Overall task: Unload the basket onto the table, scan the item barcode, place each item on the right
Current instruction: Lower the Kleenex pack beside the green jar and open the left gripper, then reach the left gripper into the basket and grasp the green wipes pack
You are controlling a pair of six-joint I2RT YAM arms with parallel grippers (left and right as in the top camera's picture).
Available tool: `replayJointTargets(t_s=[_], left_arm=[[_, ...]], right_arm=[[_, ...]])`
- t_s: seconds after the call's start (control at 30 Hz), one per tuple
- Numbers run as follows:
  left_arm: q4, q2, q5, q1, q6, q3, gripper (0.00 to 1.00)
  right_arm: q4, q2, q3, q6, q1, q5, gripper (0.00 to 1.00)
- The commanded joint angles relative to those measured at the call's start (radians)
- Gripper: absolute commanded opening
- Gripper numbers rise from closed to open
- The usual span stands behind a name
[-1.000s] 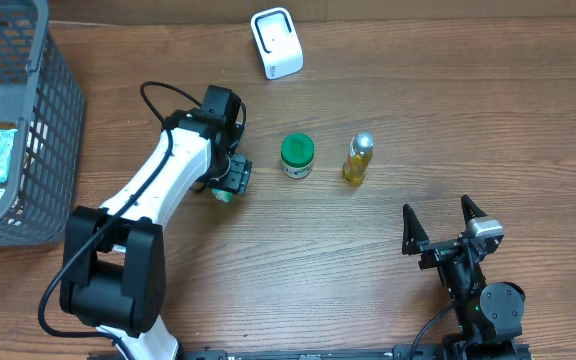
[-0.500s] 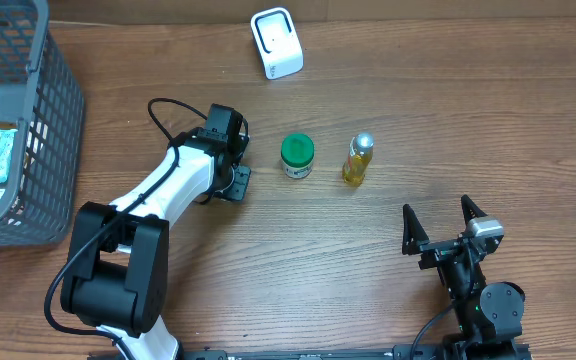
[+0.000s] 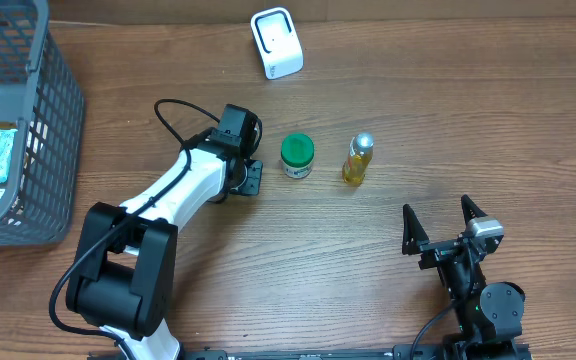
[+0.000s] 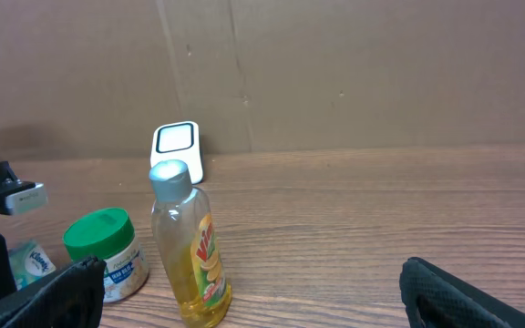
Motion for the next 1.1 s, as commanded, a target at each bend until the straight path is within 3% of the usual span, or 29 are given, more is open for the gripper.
replayJointTargets(t_s=[0.0,0.3,0.37,0.43,0.63,0.8,0.97,1.07], left_arm=[[0.011,-0.005,0.015,-0.023,-0.138,0.011,0.26],[0.031,-0.005,-0.040,-0.086,-0.186,0.012,0.26],[0.036,-0.005,-0.040,-0.086,-0.186,0.012,0.37],[0.040,-0.005,-0.040,-0.086,-0.186,0.012,0.39],[0.023,-0.005,-0.040,-0.085,-0.180,0.041,0.62],[-0.159,-0.005,-0.047,-0.060,-0.108,0.317,0.83],[-0.483,-0.005,-0.172,0.006,-0.032,0.715,0.97],[-0.652,-0.005,-0.239,0.067,0.014,0.932,1.00]], right_arm=[[0.002,-0.007,-0.011,-0.004,-0.006,0.002,1.00],[0.002,-0.007,-0.011,-0.004,-0.006,0.002,1.00],[0.003,-0.007,-0.011,-0.004,-0.006,0.002,1.00],[0.003,-0.007,-0.011,-0.004,-0.006,0.002,1.00],[0.003,-0.007,-0.011,-0.004,-0.006,0.002,1.00],[0.003,-0.007,-0.011,-0.004,-0.006,0.002,1.00],[0.003,-0.007,-0.011,-0.004,-0.006,0.002,1.00],[0.002,-0.007,-0.011,-0.004,-0.006,0.002,1.00]])
